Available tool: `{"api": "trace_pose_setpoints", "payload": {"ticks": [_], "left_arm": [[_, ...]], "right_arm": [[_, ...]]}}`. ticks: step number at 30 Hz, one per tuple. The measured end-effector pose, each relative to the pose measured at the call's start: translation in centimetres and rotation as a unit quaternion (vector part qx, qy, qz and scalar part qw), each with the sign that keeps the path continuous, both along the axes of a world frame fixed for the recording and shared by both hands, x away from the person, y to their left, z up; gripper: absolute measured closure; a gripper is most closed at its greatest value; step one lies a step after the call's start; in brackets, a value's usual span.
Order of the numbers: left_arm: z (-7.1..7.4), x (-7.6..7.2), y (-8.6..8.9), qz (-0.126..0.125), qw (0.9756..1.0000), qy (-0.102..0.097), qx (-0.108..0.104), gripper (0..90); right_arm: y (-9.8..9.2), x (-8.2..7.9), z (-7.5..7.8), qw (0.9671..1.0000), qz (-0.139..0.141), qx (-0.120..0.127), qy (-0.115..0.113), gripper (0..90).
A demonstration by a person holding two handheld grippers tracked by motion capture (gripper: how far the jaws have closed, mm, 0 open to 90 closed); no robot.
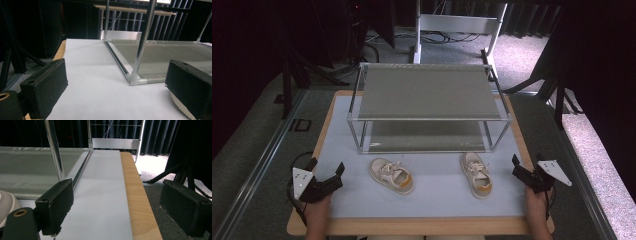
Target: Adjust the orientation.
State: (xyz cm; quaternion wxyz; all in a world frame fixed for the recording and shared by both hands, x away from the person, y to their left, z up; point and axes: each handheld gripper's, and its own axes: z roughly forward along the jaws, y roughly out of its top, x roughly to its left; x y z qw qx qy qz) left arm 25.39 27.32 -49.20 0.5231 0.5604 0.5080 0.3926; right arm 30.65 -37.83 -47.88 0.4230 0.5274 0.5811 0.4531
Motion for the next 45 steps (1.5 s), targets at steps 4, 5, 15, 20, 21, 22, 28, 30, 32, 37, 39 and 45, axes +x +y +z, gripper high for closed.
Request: {"api": "trace_pose_setpoints", "payload": {"ticks": [4,5,15,20,21,22,28,30,32,37,39,45], "left_arm": [[0.1,0.3,0.3,-0.006,0.9997,0.018,-0.013,4.9],[0.1,0.4,0.3,-0.008,0.9996,0.021,-0.015,4.9],[0.5,1.0,0.9,-0.086,0.9923,0.085,-0.028,4.9],[0.6,1.0,1.2,-0.129,0.9850,0.114,-0.014,4.9],[0.6,1.0,1.2,-0.141,0.9827,0.120,-0.008,4.9],[0.7,1.0,1.2,-0.148,0.9812,0.124,0.001,4.8],[1.7,1.3,1.3,-0.189,0.9632,0.181,0.059,4.9],[2.2,1.4,1.2,-0.206,0.9538,0.203,0.081,4.9],[2.6,1.4,1.1,-0.221,0.9449,0.219,0.101,4.9],[3.4,1.5,0.6,-0.255,0.9167,0.270,0.148,5.0],[3.6,1.5,0.4,-0.264,0.9062,0.285,0.167,5.0],[4.3,1.6,-0.1,-0.286,0.8758,0.327,0.210,5.0]], "right_arm": [[0.0,0.0,0.0,1.0000,-0.001,-0.001,-0.001,11.9],[0.0,0.0,0.0,1.0000,-0.001,-0.001,-0.001,11.9],[-0.1,0.0,0.0,1.0000,-0.002,0.003,0.001,11.8],[-0.1,0.0,0.0,1.0000,-0.002,0.002,0.001,11.8],[-0.1,0.0,0.0,1.0000,-0.002,0.001,0.001,11.8],[0.0,0.0,0.0,1.0000,-0.002,0.001,0.002,11.9],[-0.1,0.0,0.0,1.0000,-0.002,0.002,0.002,11.9],[-0.1,0.0,0.0,1.0000,-0.002,0.003,0.001,11.9],[-0.1,0.0,0.0,1.0000,-0.002,0.003,0.001,11.9],[-0.1,0.1,0.0,1.0000,-0.001,0.002,0.001,11.9],[-0.1,0.1,0.0,1.0000,-0.001,0.003,0.001,11.9],[-0.1,0.0,0.0,1.0000,-0.001,0.003,0.001,11.9]]}}
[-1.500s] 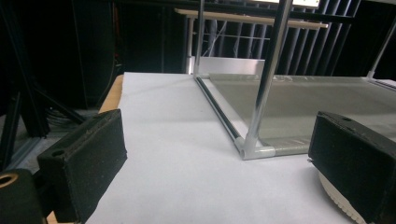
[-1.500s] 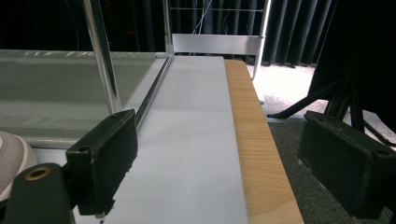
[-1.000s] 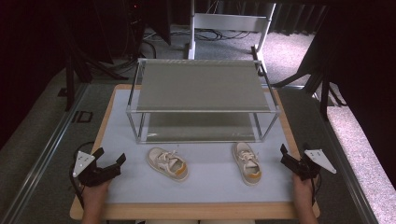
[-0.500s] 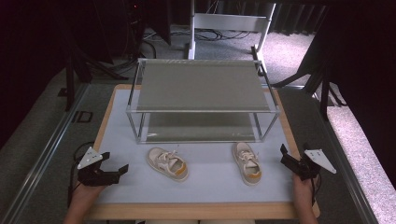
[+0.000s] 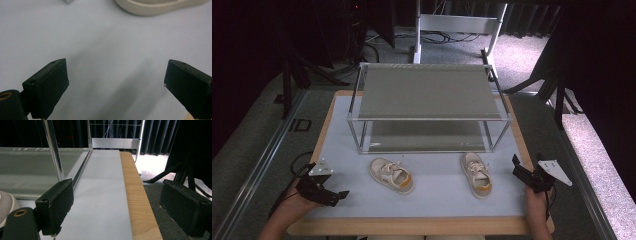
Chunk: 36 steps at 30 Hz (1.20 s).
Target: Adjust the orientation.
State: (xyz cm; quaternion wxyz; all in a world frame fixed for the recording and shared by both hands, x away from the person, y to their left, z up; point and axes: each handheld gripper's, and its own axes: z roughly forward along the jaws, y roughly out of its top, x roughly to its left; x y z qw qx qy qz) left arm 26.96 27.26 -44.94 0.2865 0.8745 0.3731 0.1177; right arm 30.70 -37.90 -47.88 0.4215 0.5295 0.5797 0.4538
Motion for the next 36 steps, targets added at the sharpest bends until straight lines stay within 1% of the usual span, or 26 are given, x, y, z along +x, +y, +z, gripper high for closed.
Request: {"api": "trace_pose_setpoints", "payload": {"ticks": [2,4,6,7,8,9,10,12,13,14,15,17,18,20,22,24,25,26,27,28,29,30,32,33,36], "left_arm": [[0.1,0.0,-0.2,-0.015,0.9996,0.017,0.015,5.6],[0.1,0.0,-0.4,-0.030,0.9982,0.033,0.039,5.9],[0.3,0.0,-0.5,-0.034,0.9969,0.042,0.057,5.9],[0.3,0.0,-0.5,-0.034,0.9969,0.042,0.057,5.9],[0.6,0.1,-0.7,-0.047,0.9945,0.051,0.078,5.9],[0.6,0.1,-0.8,-0.050,0.9934,0.061,0.084,11.5],[0.6,0.1,-0.9,-0.055,0.9918,0.071,0.091,11.6],[0.6,0.2,-1.2,-0.053,0.9887,0.078,0.116,11.6],[0.6,0.2,-1.2,-0.053,0.9887,0.078,0.116,11.6],[0.6,0.3,-1.4,-0.058,0.9856,0.092,0.130,11.6],[0.6,0.3,-1.6,-0.058,0.9838,0.096,0.140,11.6],[0.7,0.4,-2.0,-0.063,0.9777,0.113,0.165,11.6],[0.8,0.5,-2.2,-0.065,0.9743,0.123,0.178,11.6],[0.9,0.6,-2.6,-0.069,0.9677,0.142,0.196,11.5],[1.0,0.6,-2.9,-0.069,0.9631,0.159,0.206,11.5],[1.0,0.7,-3.1,-0.067,0.9577,0.171,0.222,11.5],[1.1,0.7,-3.2,-0.068,0.9560,0.176,0.225,11.4],[1.1,0.8,-3.3,-0.067,0.9550,0.183,0.224,11.5],[1.1,0.8,-3.4,-0.069,0.9534,0.189,0.225,11.5],[1.0,0.8,-3.5,-0.070,0.9509,0.195,0.229,11.5],[1.0,0.8,-3.6,-0.071,0.9498,0.200,0.230,11.5],[1.0,0.8,-3.7,-0.071,0.9492,0.204,0.229,11.5],[1.2,0.9,-3.8,-0.073,0.9508,0.199,0.226,11.5],[1.3,1.0,-3.9,-0.072,0.9525,0.198,0.220,11.5],[1.7,1.2,-4.3,-0.073,0.9547,0.194,0.214,11.5]], "right_arm": [[0.0,0.0,0.0,1.0000,0.000,0.000,0.000,11.9],[0.0,0.0,0.0,1.0000,0.000,0.001,0.000,11.9],[0.0,0.0,0.0,1.0000,0.000,0.001,0.000,11.9],[0.0,0.0,0.0,1.0000,0.000,0.001,0.000,11.9],[0.0,0.0,0.0,1.0000,0.000,0.001,0.000,11.9],[0.0,0.0,0.0,1.0000,0.000,0.000,0.001,11.9],[0.0,0.0,0.0,1.0000,0.000,0.000,0.001,11.9],[0.0,0.0,0.0,1.0000,0.000,0.000,0.001,11.9],[0.0,0.0,0.0,1.0000,0.000,0.000,0.001,11.9],[0.0,0.0,0.0,1.0000,0.000,0.000,0.000,11.9],[0.0,0.0,0.0,1.0000,-0.001,0.001,0.001,11.9],[0.0,0.0,0.0,1.0000,-0.001,0.002,0.001,11.9],[0.0,0.0,0.0,1.0000,-0.001,0.001,0.001,11.9],[0.0,0.0,0.0,1.0000,0.000,0.001,0.001,11.9],[0.0,0.0,0.0,1.0000,0.000,0.001,0.001,11.9],[0.0,0.0,0.0,1.0000,-0.001,0.002,0.000,11.9],[0.0,0.0,0.0,1.0000,-0.001,0.002,0.000,11.9],[0.0,0.0,0.0,1.0000,0.000,0.002,0.000,11.9],[0.0,0.0,0.0,1.0000,0.000,0.002,0.000,11.9],[0.0,0.0,0.0,1.0000,0.000,0.002,0.000,11.9],[0.0,0.0,0.0,1.0000,0.000,0.002,0.000,11.9],[0.0,0.0,0.0,1.0000,-0.001,0.002,0.000,11.9],[0.0,0.0,0.0,1.0000,-0.001,0.003,0.000,11.9],[0.0,0.0,0.0,1.0000,-0.001,0.003,0.000,11.9],[0.0,0.0,0.0,1.0000,-0.001,0.002,0.000,11.9]]}}
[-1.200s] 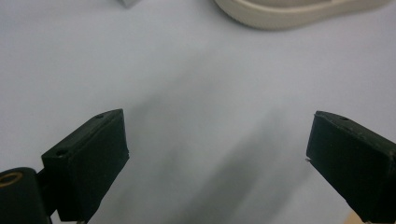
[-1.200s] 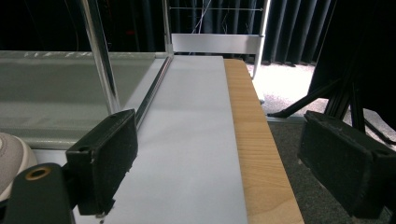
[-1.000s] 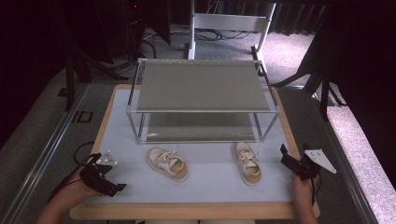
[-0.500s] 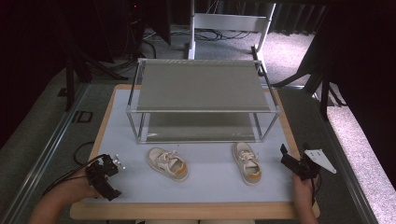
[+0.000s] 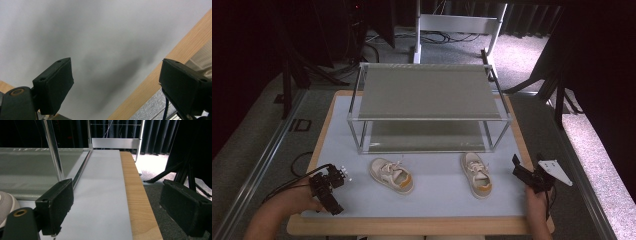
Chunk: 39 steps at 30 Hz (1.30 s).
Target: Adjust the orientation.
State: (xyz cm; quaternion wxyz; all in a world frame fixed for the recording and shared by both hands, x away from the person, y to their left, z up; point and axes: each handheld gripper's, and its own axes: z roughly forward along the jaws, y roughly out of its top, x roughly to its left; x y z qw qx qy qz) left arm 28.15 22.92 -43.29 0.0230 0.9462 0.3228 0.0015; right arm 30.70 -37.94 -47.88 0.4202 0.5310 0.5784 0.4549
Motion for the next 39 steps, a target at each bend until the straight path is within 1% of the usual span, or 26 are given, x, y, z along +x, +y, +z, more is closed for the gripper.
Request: {"api": "trace_pose_setpoints", "payload": {"ticks": [4,5,15,18,20,22,25,28,30,32,34,36,38,39], "left_arm": [[0.7,0.3,-0.8,-0.009,0.9999,-0.002,-0.013,11.6],[0.8,0.4,-1.1,-0.014,0.9998,-0.003,-0.013,11.6],[2.0,1.2,-3.2,-0.028,0.9993,-0.001,-0.025,11.6],[2.3,1.4,-4.0,-0.040,0.9988,-0.007,-0.028,11.7],[2.6,1.6,-4.7,-0.049,0.9981,-0.006,-0.037,11.7],[2.8,1.7,-5.2,-0.055,0.9976,-0.007,-0.042,11.7],[3.2,1.7,-6.3,-0.068,0.9968,-0.012,-0.040,11.7],[3.8,1.5,-7.7,-0.092,0.9946,-0.017,-0.044,11.7],[4.3,1.4,-8.8,-0.104,0.9935,-0.023,-0.041,11.7],[4.8,1.5,-9.7,-0.115,0.9920,-0.022,-0.047,11.7],[5.2,1.6,-10.5,-0.122,0.9910,-0.019,-0.052,11.7],[5.5,1.8,-11.3,-0.128,0.9902,-0.024,-0.051,12.0],[5.5,1.8,-11.3,-0.128,0.9902,-0.024,-0.051,12.9],[5.9,1.9,-12.3,-0.136,0.9891,-0.031,-0.049,12.9]], "right_arm": [[0.0,0.0,0.0,1.0000,0.000,0.000,0.000,11.9],[0.0,0.0,0.0,1.0000,0.000,0.001,0.000,11.9],[0.0,0.0,0.0,1.0000,0.001,0.002,0.000,11.9],[0.0,0.0,0.0,1.0000,0.001,0.001,0.000,11.9],[0.0,0.0,0.0,1.0000,0.001,0.001,0.000,11.9],[0.0,0.0,0.0,1.0000,0.001,0.002,0.000,11.9],[0.0,0.0,0.0,1.0000,0.001,0.001,0.000,11.9],[0.0,0.0,0.0,1.0000,0.001,0.001,0.000,11.9],[0.0,0.0,0.0,1.0000,0.001,0.001,0.000,11.9],[0.0,0.0,0.0,1.0000,0.001,0.000,0.000,11.9],[0.0,0.0,0.0,1.0000,0.002,0.000,0.000,11.9],[0.0,0.0,0.0,1.0000,0.002,0.001,-0.001,11.9],[0.0,0.0,0.0,1.0000,0.002,0.001,0.000,11.9],[0.0,0.0,0.0,1.0000,0.002,0.001,0.000,11.9]]}}
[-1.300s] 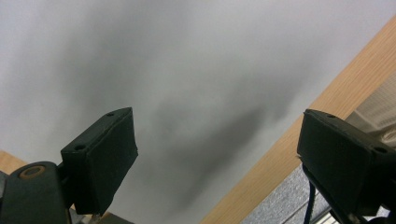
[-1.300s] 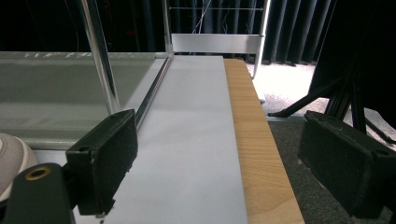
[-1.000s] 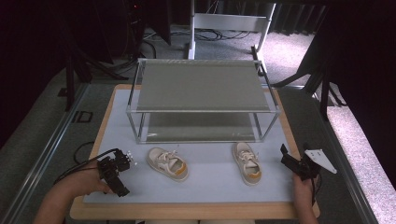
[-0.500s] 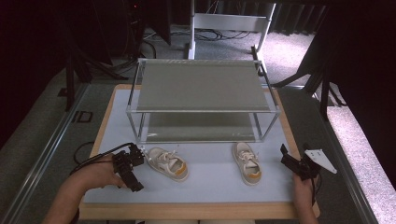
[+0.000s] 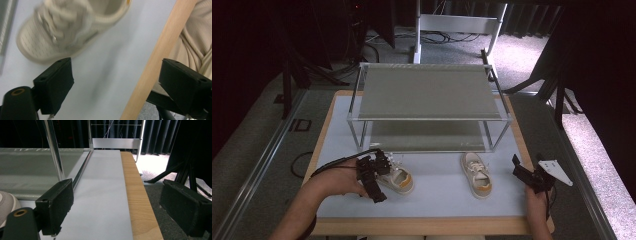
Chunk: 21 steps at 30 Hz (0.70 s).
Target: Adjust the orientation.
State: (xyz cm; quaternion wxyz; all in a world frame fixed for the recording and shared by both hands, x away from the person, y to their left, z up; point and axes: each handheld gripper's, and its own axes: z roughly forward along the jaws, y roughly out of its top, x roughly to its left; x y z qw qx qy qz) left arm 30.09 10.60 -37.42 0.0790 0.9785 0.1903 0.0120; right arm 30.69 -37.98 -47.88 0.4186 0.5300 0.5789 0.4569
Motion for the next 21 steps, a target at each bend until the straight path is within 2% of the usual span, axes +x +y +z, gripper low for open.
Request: {"api": "trace_pose_setpoints", "payload": {"ticks": [2,3,4,8,10,15,18,19,21], "left_arm": [[0.3,0.2,-1.4,-0.015,0.9999,0.000,-0.007,12.9],[0.3,0.2,-1.4,-0.015,0.9999,0.000,-0.007,12.9],[0.4,0.4,-2.2,-0.016,0.9998,-0.002,-0.009,12.9],[0.2,1.1,-3.6,-0.021,0.9998,0.001,-0.004,13.5],[0.1,1.4,-4.2,-0.024,0.9996,0.010,-0.011,13.6],[-0.4,1.8,-5.4,-0.026,0.9995,0.020,-0.003,14.6],[-1.4,2.3,-6.6,-0.022,0.9993,0.026,0.016,21.1],[-1.4,2.3,-6.6,-0.022,0.9993,0.026,0.016,23.5],[-2.1,2.8,-7.1,-0.011,0.9989,0.029,0.034,27.2]], "right_arm": [[0.0,0.0,0.0,1.0000,0.001,0.000,0.000,11.9],[0.0,0.0,0.0,1.0000,0.001,0.000,0.000,11.9],[0.0,0.0,0.0,1.0000,0.002,0.000,0.000,11.9],[0.0,0.0,0.0,1.0000,0.002,0.001,0.000,11.9],[0.0,0.0,0.0,1.0000,0.003,0.001,0.000,11.9],[0.0,0.0,0.0,1.0000,0.005,0.001,0.000,12.0],[0.0,0.0,0.0,1.0000,0.005,0.001,0.000,12.0],[0.0,0.0,0.0,1.0000,0.005,0.001,0.000,11.9],[0.0,0.0,0.0,1.0000,0.006,0.002,0.000,12.0]]}}
